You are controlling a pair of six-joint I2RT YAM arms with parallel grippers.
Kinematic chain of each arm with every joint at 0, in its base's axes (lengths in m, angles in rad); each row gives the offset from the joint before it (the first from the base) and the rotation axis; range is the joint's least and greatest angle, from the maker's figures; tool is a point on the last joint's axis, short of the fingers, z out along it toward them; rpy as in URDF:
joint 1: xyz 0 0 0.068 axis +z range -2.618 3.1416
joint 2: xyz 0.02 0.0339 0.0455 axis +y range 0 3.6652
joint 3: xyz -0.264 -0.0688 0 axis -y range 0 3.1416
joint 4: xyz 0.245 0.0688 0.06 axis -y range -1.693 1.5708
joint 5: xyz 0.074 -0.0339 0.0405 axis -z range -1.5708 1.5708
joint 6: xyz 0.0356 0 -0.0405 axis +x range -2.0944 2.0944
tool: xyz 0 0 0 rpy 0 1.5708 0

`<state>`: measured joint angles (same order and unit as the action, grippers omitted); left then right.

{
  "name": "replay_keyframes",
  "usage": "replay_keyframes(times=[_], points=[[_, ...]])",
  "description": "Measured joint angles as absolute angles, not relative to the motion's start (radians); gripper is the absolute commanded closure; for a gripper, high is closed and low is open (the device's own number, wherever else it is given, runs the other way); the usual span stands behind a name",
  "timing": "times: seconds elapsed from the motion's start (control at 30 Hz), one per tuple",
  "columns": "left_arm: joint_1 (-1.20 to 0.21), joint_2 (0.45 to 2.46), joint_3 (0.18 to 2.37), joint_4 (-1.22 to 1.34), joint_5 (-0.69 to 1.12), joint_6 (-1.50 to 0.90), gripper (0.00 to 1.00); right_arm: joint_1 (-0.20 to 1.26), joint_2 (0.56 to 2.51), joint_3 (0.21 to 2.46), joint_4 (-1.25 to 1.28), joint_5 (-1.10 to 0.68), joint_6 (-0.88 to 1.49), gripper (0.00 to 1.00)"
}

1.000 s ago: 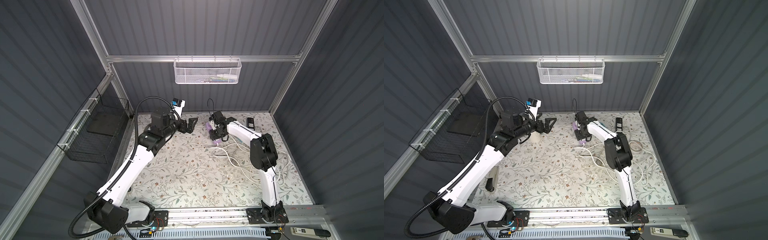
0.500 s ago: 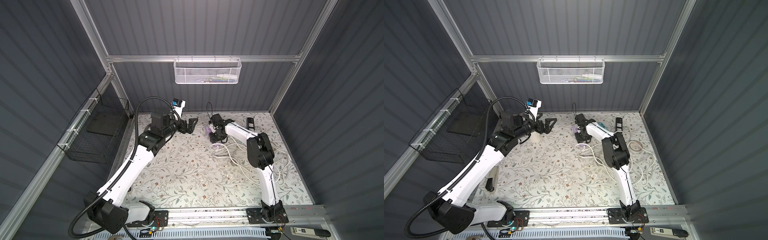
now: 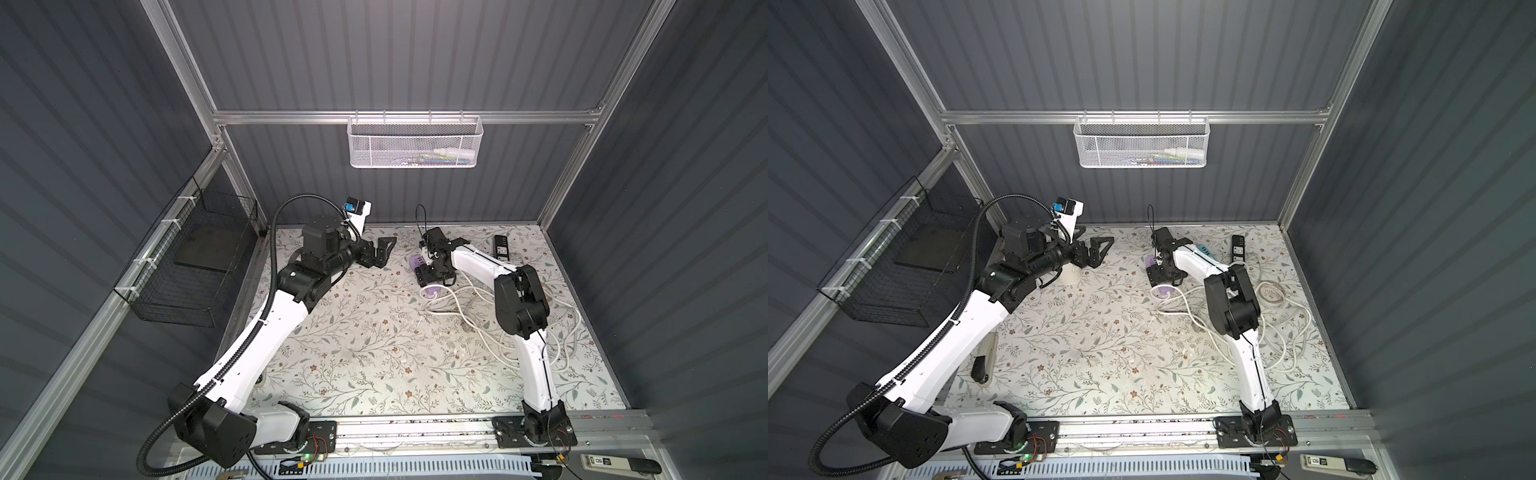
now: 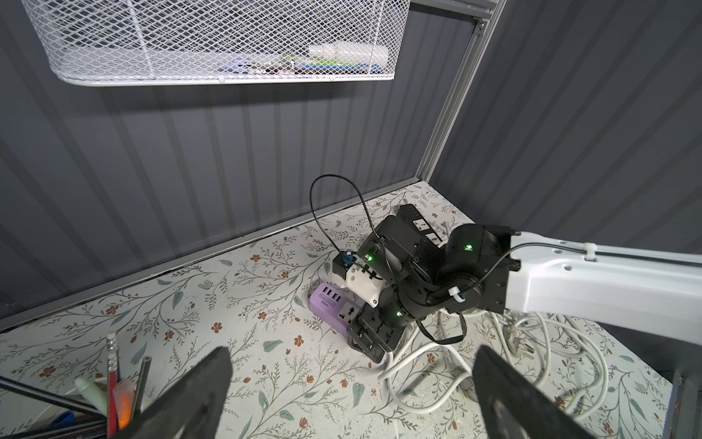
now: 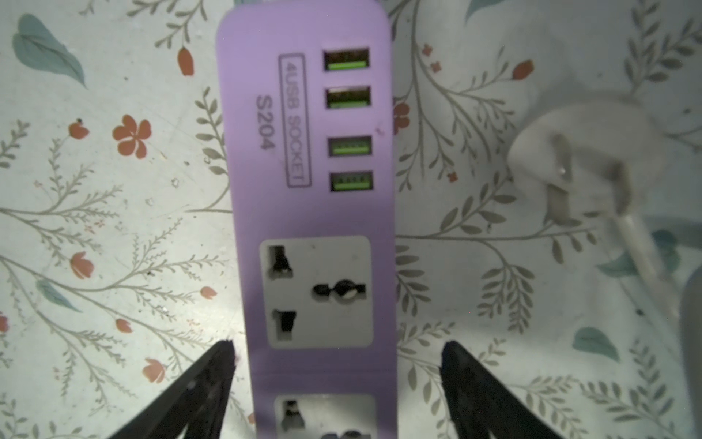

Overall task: Unwrap the cord wrapped around the power strip
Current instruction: Place the power strip at the center of the board.

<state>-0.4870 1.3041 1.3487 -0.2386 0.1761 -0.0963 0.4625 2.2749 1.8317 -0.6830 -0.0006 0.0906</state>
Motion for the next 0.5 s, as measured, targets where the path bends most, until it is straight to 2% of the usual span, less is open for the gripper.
replay_keyframes(times=[0.2,0.5], points=[[-0.487,1.304,1.347,-0.238,0.176,-0.096,0.00,0.462,2.220,1.788,-0.662,-0.006,0.086,0.01],[-0.487,1.304,1.342,-0.238,0.152,-0.083,0.00,0.464,2.005,1.732,-0.620,-0.024,0.078,0.01]])
